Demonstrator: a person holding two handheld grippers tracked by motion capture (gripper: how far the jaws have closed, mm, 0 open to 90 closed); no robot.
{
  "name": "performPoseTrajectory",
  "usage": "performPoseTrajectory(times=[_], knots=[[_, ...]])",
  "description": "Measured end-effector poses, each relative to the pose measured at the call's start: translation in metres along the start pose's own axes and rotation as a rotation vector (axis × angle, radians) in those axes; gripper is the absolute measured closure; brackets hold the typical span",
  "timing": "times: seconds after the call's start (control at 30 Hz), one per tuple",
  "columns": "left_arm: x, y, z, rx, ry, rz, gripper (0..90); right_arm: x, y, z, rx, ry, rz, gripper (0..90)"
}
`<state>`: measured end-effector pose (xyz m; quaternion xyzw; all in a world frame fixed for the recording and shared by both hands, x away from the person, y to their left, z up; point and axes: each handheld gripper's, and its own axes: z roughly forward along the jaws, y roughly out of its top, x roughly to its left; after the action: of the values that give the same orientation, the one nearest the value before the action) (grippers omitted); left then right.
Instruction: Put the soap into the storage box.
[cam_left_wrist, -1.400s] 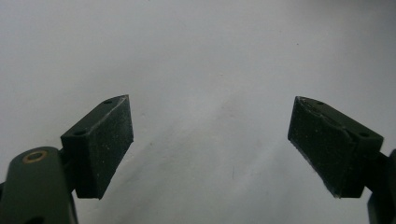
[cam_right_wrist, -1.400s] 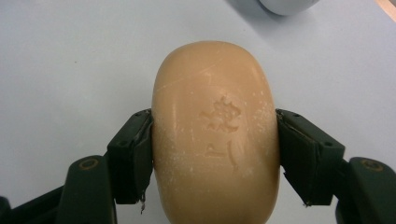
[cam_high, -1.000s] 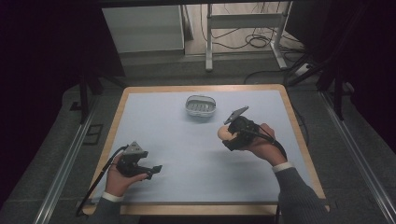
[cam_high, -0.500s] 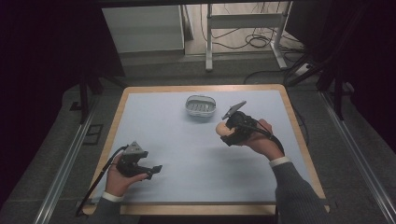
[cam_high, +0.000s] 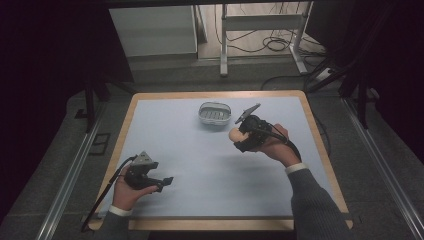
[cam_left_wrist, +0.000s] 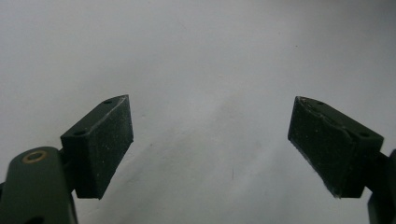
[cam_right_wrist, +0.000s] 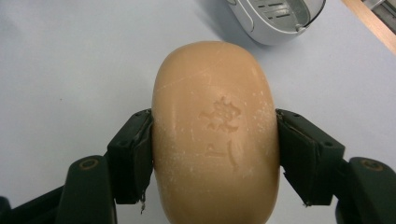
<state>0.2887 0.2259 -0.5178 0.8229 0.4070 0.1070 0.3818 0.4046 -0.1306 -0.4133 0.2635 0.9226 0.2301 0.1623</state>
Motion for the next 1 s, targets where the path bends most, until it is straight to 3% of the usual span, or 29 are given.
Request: performPoseTrajectory(times=[1.0], knots=[[0.001, 0.000, -0.002, -0.007, 0.000, -0.003, 13.9, -0.020, 0.025, 0.010, -0.012, -0.003, 0.017, 32.5]])
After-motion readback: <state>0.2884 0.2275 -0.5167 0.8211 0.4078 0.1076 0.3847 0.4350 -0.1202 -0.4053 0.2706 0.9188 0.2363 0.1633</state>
